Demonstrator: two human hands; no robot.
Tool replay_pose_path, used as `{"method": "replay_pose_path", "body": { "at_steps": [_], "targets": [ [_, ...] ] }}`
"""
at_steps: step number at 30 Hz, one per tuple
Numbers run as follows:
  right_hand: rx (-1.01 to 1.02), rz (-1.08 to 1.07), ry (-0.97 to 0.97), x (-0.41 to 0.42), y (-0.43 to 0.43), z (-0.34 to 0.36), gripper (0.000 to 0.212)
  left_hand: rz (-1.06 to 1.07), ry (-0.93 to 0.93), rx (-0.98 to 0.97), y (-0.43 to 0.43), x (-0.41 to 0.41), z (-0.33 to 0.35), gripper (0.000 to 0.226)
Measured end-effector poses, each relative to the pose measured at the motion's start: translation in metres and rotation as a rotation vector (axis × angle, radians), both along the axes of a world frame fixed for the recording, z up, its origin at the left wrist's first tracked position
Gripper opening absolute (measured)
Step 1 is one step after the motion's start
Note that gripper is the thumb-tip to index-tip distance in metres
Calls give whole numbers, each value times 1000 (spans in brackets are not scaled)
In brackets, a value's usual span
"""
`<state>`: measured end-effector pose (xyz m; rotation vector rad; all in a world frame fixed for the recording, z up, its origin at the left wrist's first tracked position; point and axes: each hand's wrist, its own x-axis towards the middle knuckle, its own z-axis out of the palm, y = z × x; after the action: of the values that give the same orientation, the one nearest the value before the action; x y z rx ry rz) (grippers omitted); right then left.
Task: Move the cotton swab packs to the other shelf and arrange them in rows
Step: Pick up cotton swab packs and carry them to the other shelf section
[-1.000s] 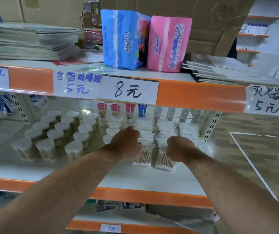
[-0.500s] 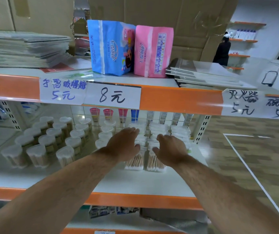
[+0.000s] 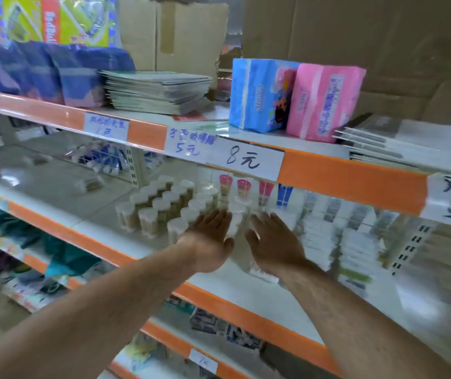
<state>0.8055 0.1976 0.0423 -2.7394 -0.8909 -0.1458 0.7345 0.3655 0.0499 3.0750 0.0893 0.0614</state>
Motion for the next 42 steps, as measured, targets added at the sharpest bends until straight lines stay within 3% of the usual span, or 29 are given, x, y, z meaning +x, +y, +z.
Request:
{"method": "replay_pose_path", "body": {
  "at_steps": [3,12,24,30,35,38,42],
  "targets": [
    [29,101,94,-18,45,2,58,82,-25,40,33,-32,0,67],
    [16,269,1,-88,177,16,53,251,-132,-5,149,-117,1,64],
    [-24,413,41,-197,449,0,55,438,-105,-12,404,-245,-18,65],
    [-51,538,-12,-213,555,-2,51,529,-97,-47,504,-265,-23,66],
    [-35,613,-40,-194,640,-19,61,600,-83,-51,573,-263,-28,66],
    [-23,660,-21,-173,693,-20,95,659,-68,-29,616,-254,-21,66],
    [-21,671,3,-148,749,-10,96,703,-59,7,664,-236,-4,65]
  ]
}}
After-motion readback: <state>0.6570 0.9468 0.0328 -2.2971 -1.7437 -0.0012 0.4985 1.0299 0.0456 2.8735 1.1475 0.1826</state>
